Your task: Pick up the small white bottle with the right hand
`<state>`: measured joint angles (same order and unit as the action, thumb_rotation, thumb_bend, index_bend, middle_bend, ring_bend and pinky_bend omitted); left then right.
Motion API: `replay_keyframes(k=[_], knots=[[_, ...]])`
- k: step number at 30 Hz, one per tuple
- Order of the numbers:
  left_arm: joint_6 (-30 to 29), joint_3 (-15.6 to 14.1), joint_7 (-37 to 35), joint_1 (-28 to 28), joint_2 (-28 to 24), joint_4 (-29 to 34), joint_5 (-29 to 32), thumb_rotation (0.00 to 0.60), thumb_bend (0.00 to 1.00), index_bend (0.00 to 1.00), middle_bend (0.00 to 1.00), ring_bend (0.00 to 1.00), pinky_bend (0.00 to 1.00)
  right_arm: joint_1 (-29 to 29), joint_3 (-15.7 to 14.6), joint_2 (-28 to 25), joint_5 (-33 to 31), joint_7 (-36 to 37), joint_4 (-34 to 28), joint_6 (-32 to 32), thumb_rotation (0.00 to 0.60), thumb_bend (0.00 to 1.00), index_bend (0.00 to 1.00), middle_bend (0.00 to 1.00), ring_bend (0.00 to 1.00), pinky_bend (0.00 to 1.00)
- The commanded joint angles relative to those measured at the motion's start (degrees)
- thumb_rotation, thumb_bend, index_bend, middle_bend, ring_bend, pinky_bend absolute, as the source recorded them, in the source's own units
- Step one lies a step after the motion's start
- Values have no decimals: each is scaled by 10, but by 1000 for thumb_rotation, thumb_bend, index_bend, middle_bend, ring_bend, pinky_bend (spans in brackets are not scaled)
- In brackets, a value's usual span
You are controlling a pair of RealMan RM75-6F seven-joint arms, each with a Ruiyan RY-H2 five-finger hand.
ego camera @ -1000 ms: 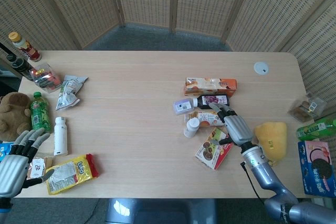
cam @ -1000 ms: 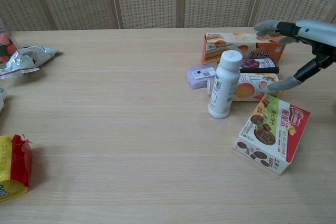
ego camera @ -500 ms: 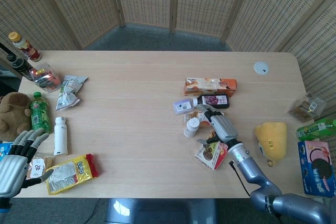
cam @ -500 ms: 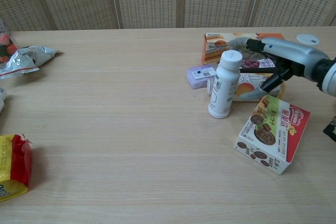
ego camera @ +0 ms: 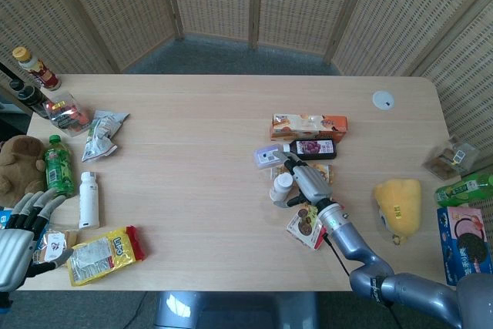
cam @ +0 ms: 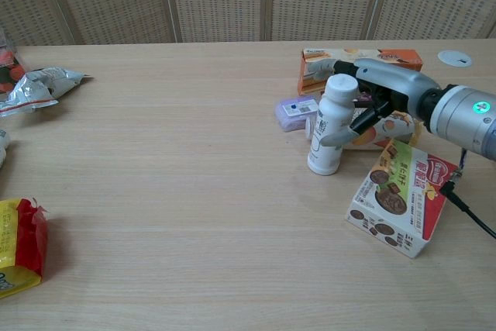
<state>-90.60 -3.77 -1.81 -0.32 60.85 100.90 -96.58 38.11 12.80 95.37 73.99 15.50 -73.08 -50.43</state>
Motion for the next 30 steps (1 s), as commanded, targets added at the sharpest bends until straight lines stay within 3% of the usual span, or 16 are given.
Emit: replay_keyframes(k=[1, 11, 16, 19, 30], knots=[[-3, -1, -2, 2, 0, -1, 1, 600, 222, 119, 68, 0, 0, 6, 4, 9, -3, 15, 13, 7, 600, 19, 10, 221, 210, 393], [-8, 0, -5, 7, -3, -2, 3, 600, 222, 119, 68, 0, 0, 19, 9, 39, -3, 54, 59, 15, 600, 17, 254, 515, 504, 586], [-9, 1, -6, 9, -3, -3, 6, 600, 222, 118, 68, 0, 0, 23, 11, 43, 1, 64, 72, 14, 600, 25, 531, 789, 762, 776], [-8, 1, -6, 9, -2, -4, 6, 600, 223, 119, 68, 0, 0, 25, 10, 40, 4, 63, 72, 12, 600, 30, 610, 878, 843, 847], [-5, 2, -4, 8, 0, -3, 5, 600, 221, 118, 68, 0, 0, 18, 12, 1, 19, 59, 21, -17, 600, 42, 696, 980, 959, 937]])
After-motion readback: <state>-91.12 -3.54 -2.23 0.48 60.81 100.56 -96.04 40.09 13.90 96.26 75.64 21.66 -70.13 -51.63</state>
